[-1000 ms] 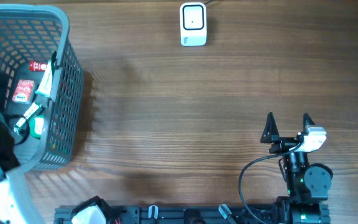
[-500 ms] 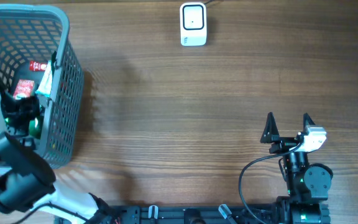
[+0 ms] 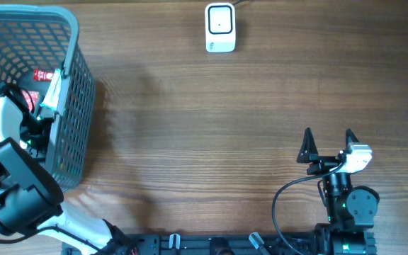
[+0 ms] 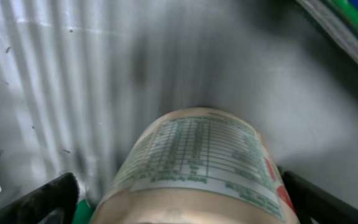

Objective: Scan the item barcode
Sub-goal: 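Reach the left gripper into the basket and grasp the green-capped jar, then carry the jar with the left gripper and set it near the scanner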

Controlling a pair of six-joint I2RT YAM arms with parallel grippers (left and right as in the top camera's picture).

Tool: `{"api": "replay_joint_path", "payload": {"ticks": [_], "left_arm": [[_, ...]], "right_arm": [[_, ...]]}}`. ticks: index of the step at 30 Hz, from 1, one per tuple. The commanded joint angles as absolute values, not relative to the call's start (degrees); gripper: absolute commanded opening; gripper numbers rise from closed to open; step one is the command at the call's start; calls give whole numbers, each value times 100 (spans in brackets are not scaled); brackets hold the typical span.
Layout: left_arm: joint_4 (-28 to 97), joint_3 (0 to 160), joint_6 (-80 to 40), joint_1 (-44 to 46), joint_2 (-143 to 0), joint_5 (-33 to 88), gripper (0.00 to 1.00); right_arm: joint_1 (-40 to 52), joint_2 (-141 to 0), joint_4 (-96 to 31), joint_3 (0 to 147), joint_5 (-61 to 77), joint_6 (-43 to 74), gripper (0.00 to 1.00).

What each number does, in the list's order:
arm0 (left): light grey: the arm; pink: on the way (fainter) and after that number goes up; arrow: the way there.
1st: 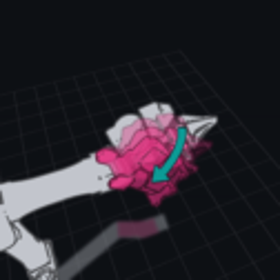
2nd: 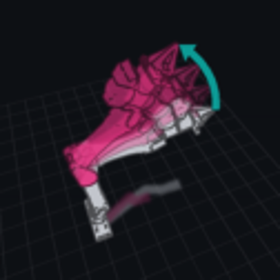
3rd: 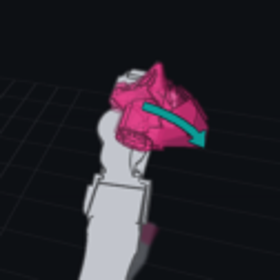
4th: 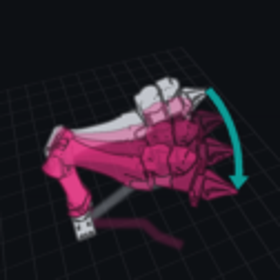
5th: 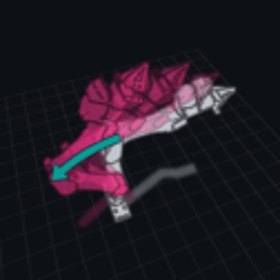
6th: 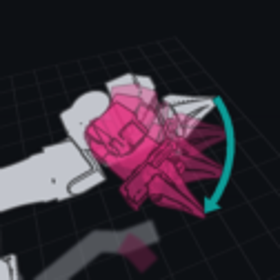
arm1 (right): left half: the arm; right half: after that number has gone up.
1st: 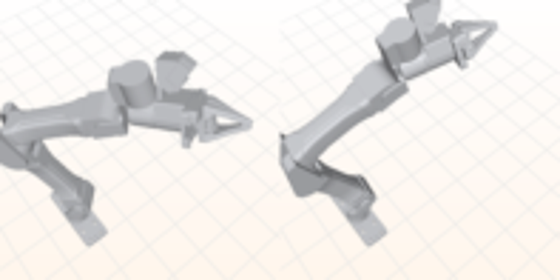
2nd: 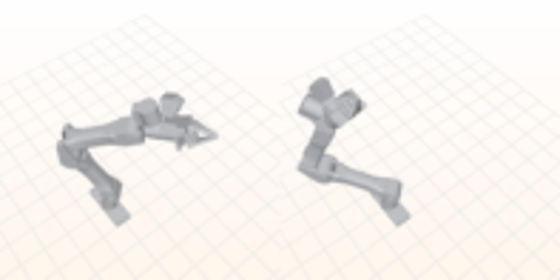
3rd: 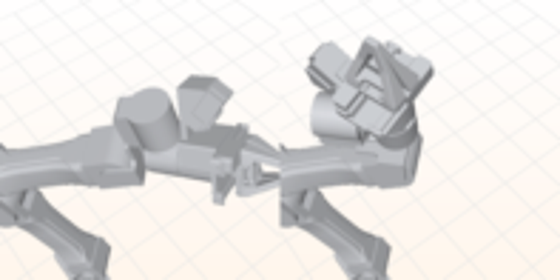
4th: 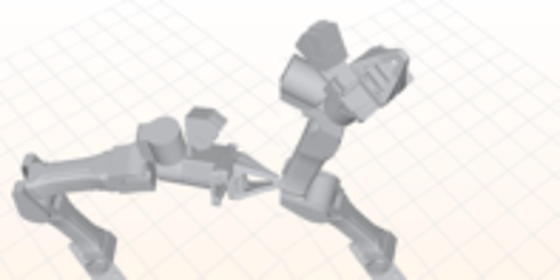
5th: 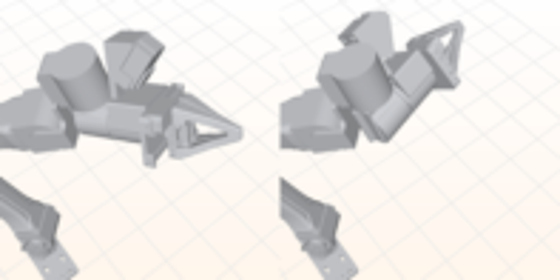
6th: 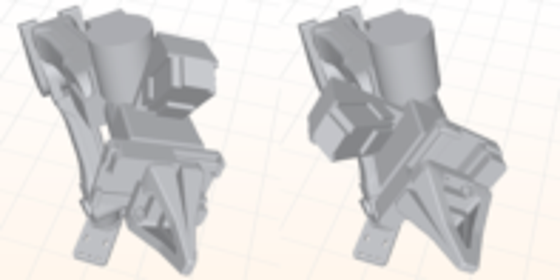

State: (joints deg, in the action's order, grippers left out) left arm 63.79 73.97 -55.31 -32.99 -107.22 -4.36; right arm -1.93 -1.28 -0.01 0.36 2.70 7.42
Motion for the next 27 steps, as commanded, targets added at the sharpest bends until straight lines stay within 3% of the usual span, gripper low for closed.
{"api": "replay_joint_path", "payload": {"ticks": [1, 4, 13, 17, 19, 22, 27], "left_arm": [[6383, 7369, -5511, -3293, -10757, -454, 82], [6713, 7872, -4956, -3299, -10700, -460, 63], [9013, 11583, -4818, -3299, -9907, -523, 63], [9240, 13093, -4840, -3052, -9179, 596, 63], [8938, 13117, -4842, -2484, -8809, 989, 63], [8739, 13115, -4884, -899, -8812, 888, 63], [9223, 13115, -4797, 1688, -10049, -412, 64]], "right_arm": [[-222, -102, 16, 30, 193, 753, 100], [-222, -102, 16, 30, 193, 751, 100], [-222, -102, 16, 30, 193, 751, 100], [-222, -102, 16, 30, 193, 751, 100], [-222, -102, 16, 30, 193, 751, 99], [-222, -102, 16, 30, 193, 751, 100], [-222, -102, 16, 30, 193, 751, 100]]}}
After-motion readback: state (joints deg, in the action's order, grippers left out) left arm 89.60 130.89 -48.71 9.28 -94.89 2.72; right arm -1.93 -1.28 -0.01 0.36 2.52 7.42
